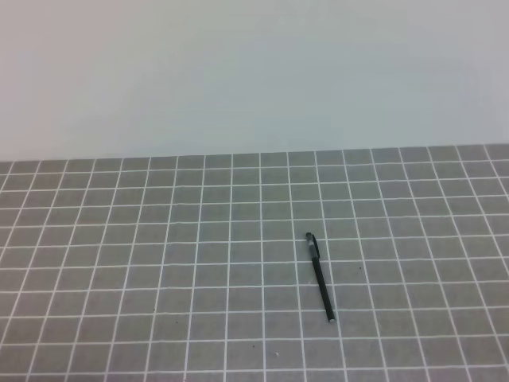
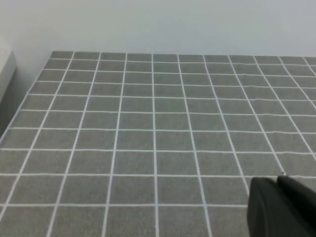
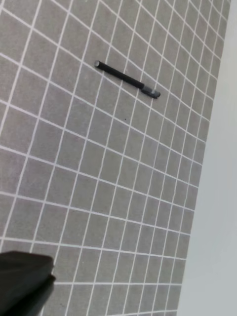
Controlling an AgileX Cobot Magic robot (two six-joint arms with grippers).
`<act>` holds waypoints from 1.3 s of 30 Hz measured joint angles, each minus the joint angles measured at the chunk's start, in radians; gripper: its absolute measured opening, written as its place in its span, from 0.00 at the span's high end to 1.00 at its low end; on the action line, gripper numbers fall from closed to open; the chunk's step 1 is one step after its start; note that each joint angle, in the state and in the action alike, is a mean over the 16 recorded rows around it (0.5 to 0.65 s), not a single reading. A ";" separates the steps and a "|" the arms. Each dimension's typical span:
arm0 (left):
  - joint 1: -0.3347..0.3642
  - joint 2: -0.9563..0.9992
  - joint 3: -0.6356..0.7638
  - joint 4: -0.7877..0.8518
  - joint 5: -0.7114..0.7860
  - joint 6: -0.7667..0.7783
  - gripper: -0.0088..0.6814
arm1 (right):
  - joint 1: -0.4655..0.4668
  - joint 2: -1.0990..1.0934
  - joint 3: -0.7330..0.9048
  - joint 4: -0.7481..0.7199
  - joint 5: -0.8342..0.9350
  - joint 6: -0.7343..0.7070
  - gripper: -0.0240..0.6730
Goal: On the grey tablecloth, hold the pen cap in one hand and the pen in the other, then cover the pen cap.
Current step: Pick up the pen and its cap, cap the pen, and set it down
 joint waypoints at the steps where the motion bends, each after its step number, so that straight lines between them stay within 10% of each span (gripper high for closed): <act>1: 0.000 0.000 0.000 0.000 0.000 0.000 0.99 | -0.002 -0.001 0.001 0.002 -0.004 0.003 0.96; 24: 0.000 0.000 0.000 -0.001 0.000 0.002 0.99 | -0.519 -0.039 0.350 0.123 -0.552 0.055 0.96; 39: 0.000 0.000 0.000 -0.002 -0.003 0.003 0.99 | -0.561 -0.111 0.428 0.129 -0.418 0.019 0.96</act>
